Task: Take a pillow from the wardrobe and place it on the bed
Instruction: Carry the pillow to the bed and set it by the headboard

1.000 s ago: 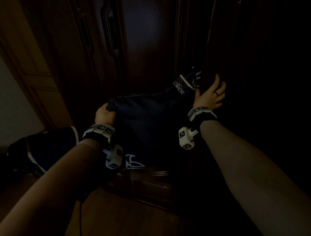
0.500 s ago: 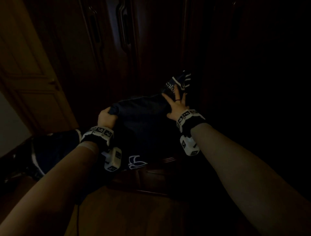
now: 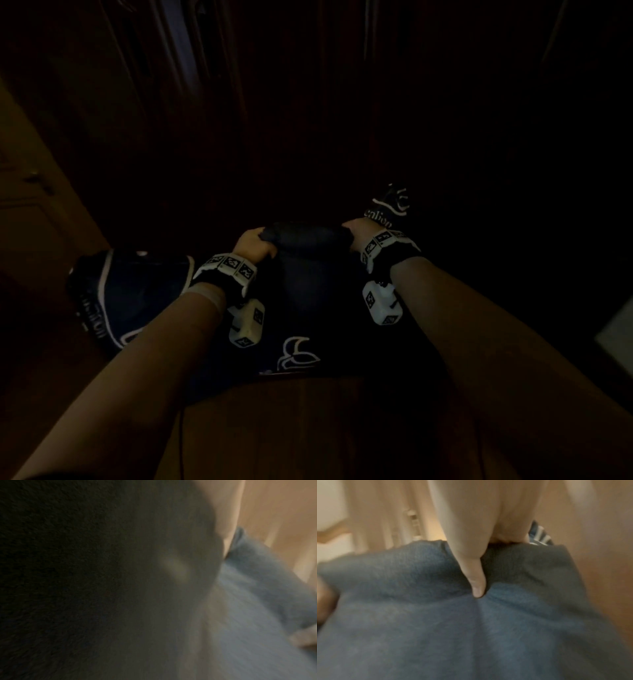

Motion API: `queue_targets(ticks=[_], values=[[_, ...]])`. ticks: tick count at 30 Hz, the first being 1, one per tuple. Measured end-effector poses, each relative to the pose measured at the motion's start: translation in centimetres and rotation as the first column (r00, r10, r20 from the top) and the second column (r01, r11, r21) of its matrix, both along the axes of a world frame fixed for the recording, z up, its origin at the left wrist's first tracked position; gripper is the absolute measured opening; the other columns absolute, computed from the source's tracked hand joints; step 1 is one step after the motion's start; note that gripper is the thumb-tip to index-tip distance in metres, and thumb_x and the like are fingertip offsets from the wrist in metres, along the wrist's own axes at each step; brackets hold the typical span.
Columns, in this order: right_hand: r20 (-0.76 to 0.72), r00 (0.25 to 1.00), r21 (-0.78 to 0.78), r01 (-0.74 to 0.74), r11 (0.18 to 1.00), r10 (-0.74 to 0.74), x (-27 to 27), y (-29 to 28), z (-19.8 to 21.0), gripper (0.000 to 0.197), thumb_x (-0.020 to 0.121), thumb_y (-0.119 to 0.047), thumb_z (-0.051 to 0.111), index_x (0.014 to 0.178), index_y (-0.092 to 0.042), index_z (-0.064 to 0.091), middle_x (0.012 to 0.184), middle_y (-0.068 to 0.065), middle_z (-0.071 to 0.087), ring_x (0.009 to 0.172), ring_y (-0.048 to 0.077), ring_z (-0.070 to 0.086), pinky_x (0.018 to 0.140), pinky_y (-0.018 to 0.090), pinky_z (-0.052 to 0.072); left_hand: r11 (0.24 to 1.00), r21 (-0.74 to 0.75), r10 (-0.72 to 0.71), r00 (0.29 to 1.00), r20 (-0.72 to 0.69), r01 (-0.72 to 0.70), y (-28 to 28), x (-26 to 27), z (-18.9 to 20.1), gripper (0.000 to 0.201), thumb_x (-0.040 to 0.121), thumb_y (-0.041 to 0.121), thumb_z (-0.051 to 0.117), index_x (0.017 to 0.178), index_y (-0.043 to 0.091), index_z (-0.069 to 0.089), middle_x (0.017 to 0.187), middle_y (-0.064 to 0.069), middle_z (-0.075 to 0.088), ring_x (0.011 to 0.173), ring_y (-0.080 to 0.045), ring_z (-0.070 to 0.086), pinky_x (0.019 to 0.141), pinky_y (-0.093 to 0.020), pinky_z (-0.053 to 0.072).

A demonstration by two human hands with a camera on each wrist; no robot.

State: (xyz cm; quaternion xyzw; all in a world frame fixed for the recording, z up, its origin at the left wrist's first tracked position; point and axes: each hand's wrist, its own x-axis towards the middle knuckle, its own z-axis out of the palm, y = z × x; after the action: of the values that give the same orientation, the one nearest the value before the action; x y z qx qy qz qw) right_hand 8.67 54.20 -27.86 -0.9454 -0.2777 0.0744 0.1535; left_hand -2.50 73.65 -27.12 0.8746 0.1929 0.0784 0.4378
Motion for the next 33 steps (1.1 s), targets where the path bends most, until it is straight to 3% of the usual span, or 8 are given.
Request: queue_targets(ticks=[3,10,13,16,21,25,30,33], values=[[-0.004,0.994,-0.004,0.107,0.994,-0.107,1.3,-4.4,-1.0,0.045,0.089,-0.007,0.054,0.134,-0.009,0.050,0.136,0.016,0.053,0.126,0.032,0.050,0.103,0.036,0.043,0.992,-0.025,-0.127,0.985,-0.116,0.125,-3.3,2.2,-1.2,0.036,0.073,-0.016,0.055,0.054,0.013,0.048,0.061,-0.002,0.049,0.060,-0.014,0.047,0.040,-0.010,0.044],[0.111,0.854,0.247,0.472,0.846,-0.509,2.9,-17.3,-4.5,0.044,0.088,-0.016,0.056,0.130,-0.020,0.048,0.147,0.007,0.040,0.139,0.028,0.032,0.117,0.049,0.020,0.933,-0.160,-0.353,0.907,-0.231,0.323,-14.6,8.4,-4.8,0.032,0.077,-0.012,0.059,0.066,0.017,0.053,0.073,0.000,0.052,0.078,-0.020,0.052,0.064,-0.025,0.044],[-0.185,0.565,0.492,0.762,0.422,-0.804,1.6,-23.2,-6.4,0.076,0.083,-0.032,0.065,0.146,-0.029,0.022,0.160,0.004,0.009,0.145,0.032,0.014,0.114,0.054,0.019,0.894,-0.268,-0.421,0.877,-0.230,0.359,-20.1,10.5,-5.7,0.020,0.084,-0.009,0.054,0.094,0.006,0.062,0.088,-0.005,0.056,0.100,-0.027,0.051,0.083,-0.028,0.038],[-0.570,0.269,0.439,0.899,-0.011,-0.776,0.7,-29.3,-8.1,0.085,0.086,-0.043,0.059,0.151,-0.023,0.007,0.160,0.010,0.003,0.146,0.035,0.013,0.118,0.050,0.017,0.868,-0.337,-0.449,0.866,-0.219,0.365,-25.7,11.6,-5.6,0.040,0.086,-0.006,0.052,0.126,-0.005,0.051,0.099,-0.010,0.058,0.104,-0.032,0.052,0.086,-0.029,0.039],[-0.651,0.075,0.143,0.989,-0.025,-0.756,-4.1,-38.2,-10.3,0.089,0.092,-0.035,0.051,0.150,-0.025,-0.016,0.156,0.020,0.022,0.138,0.037,0.034,0.107,0.052,0.034,0.784,-0.482,-0.527,0.830,-0.182,0.392,-34.4,12.7,-4.7,0.051,0.084,-0.006,0.051,0.134,-0.001,0.044,0.118,-0.017,0.057,0.107,-0.034,0.053,0.089,-0.034,0.042],[-0.764,0.018,0.170,0.970,-0.174,-0.646,-8.0,-42.8,-9.2,0.066,0.099,-0.046,0.024,0.152,-0.012,0.005,0.158,0.014,0.020,0.143,0.033,0.028,0.117,0.044,0.024,0.708,-0.566,-0.586,0.798,-0.138,0.422,-41.7,12.9,-3.7,0.048,0.082,-0.002,0.054,0.129,0.007,0.045,0.104,-0.008,0.054,0.101,-0.029,0.052,0.092,-0.041,0.044],[-0.611,-0.124,0.088,0.971,-0.223,-0.782,-12.0,-49.3,-8.5,0.103,0.087,-0.036,0.061,0.149,-0.025,-0.020,0.159,0.012,0.018,0.140,0.036,0.031,0.108,0.050,0.032,0.607,-0.617,-0.691,0.716,-0.097,0.502,-49.9,13.4,-3.3,0.047,0.073,-0.003,0.055,0.120,-0.004,0.055,0.097,-0.016,0.060,0.097,-0.035,0.058,0.091,-0.045,0.048],[-0.725,-0.181,0.157,0.896,-0.415,-0.664,-14.2,-52.2,-8.5,0.103,0.083,-0.028,0.067,0.151,-0.023,-0.011,0.158,0.013,0.020,0.139,0.034,0.034,0.110,0.044,0.036,0.567,-0.614,-0.743,0.663,-0.093,0.549,-54.2,13.2,-3.0,0.024,0.074,-0.003,0.055,0.097,0.003,0.054,0.084,-0.011,0.058,0.085,-0.029,0.056,0.091,-0.042,0.047]])
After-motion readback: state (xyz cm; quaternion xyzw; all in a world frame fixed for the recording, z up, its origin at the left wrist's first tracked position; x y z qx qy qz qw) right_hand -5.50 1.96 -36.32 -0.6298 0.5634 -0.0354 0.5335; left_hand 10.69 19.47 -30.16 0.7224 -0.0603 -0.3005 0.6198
